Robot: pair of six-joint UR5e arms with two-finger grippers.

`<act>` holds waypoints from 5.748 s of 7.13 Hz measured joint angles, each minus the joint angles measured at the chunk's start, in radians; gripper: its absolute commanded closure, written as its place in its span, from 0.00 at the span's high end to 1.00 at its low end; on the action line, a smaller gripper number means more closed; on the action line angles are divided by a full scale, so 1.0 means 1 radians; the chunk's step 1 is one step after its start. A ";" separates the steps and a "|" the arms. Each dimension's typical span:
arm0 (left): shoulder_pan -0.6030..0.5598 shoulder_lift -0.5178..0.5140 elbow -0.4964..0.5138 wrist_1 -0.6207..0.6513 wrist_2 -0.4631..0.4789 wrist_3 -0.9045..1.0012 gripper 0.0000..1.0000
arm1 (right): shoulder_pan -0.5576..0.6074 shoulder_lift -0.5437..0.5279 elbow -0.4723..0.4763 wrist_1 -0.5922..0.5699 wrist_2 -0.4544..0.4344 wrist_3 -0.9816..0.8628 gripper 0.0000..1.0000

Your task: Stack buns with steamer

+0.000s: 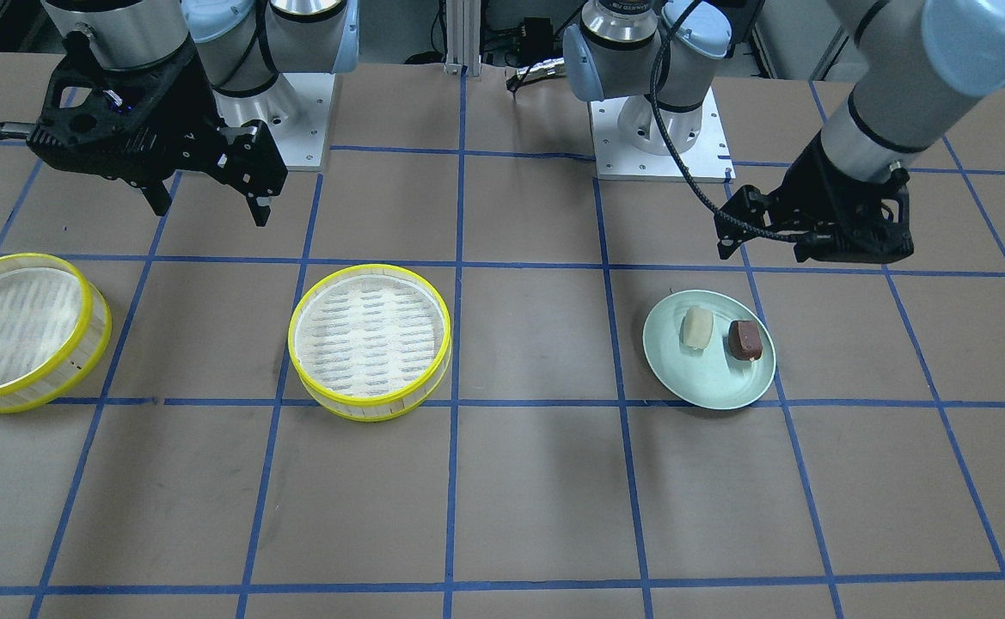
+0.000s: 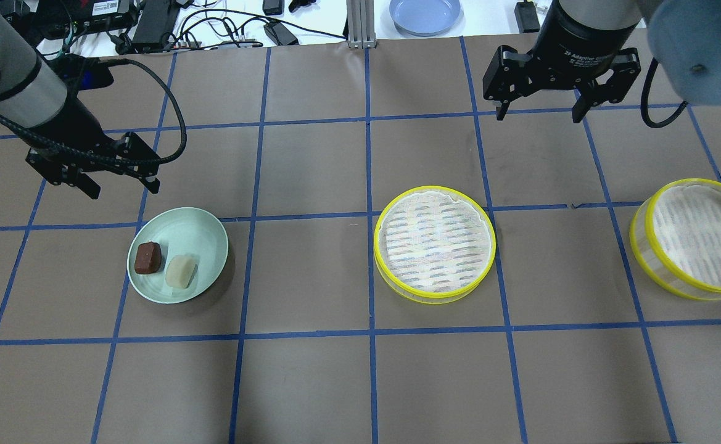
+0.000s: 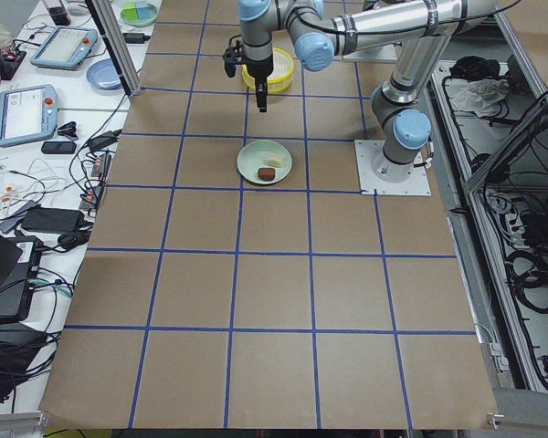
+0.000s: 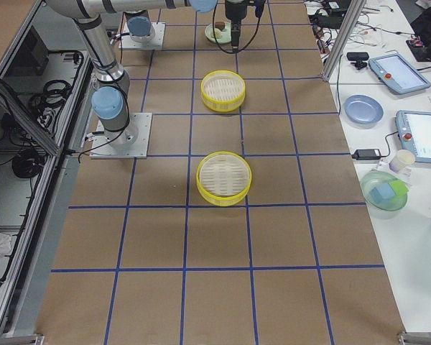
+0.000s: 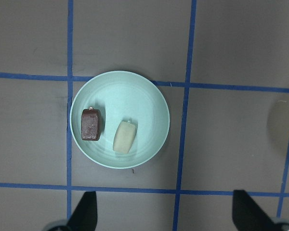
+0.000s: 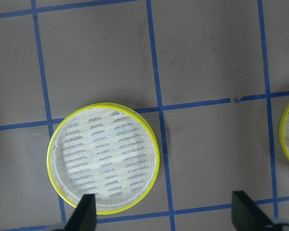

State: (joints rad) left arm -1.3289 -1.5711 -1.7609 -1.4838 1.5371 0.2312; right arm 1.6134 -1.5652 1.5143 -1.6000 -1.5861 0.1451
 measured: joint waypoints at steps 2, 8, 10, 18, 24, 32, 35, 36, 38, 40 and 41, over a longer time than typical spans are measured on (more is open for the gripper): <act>0.009 -0.085 -0.045 0.048 0.004 0.068 1.00 | -0.022 0.000 0.000 -0.003 0.005 -0.026 1.00; 0.009 -0.325 -0.072 0.063 0.006 0.182 0.97 | -0.259 0.045 0.003 -0.009 0.004 -0.347 0.99; 0.010 -0.359 -0.085 0.067 0.006 0.182 0.90 | -0.416 0.109 0.011 -0.031 -0.001 -0.594 0.97; 0.008 -0.415 -0.076 0.100 0.066 0.180 0.00 | -0.729 0.474 0.157 -0.595 -0.108 -1.375 0.26; -0.134 -0.320 0.158 0.029 -0.146 -0.182 0.00 | -0.739 0.455 0.158 -0.535 -0.110 -1.416 0.00; -0.503 -0.435 0.058 0.438 -0.506 -0.642 0.68 | -0.436 0.172 0.140 -0.161 -0.092 -0.868 0.00; -0.532 -0.453 0.044 0.443 -0.504 -0.684 0.96 | -0.361 0.169 0.148 -0.147 -0.091 -0.750 0.00; -0.534 -0.453 0.044 0.442 -0.505 -0.700 0.97 | -0.339 0.169 0.152 -0.144 -0.090 -0.715 0.00; -0.536 -0.453 0.044 0.442 -0.503 -0.713 1.00 | -0.286 0.169 0.173 -0.143 -0.089 -0.613 0.00; -0.536 -0.445 0.045 0.441 -0.485 -0.710 1.00 | -0.241 0.169 0.184 -0.143 -0.088 -0.535 0.00; -0.535 -0.442 0.047 0.439 -0.472 -0.707 1.00 | -0.220 0.169 0.186 -0.143 -0.088 -0.499 0.00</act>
State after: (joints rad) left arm -1.8640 -2.0128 -1.7141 -1.0448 1.0653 -0.4759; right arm 1.3938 -1.3959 1.7005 -1.7426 -1.6740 -0.3544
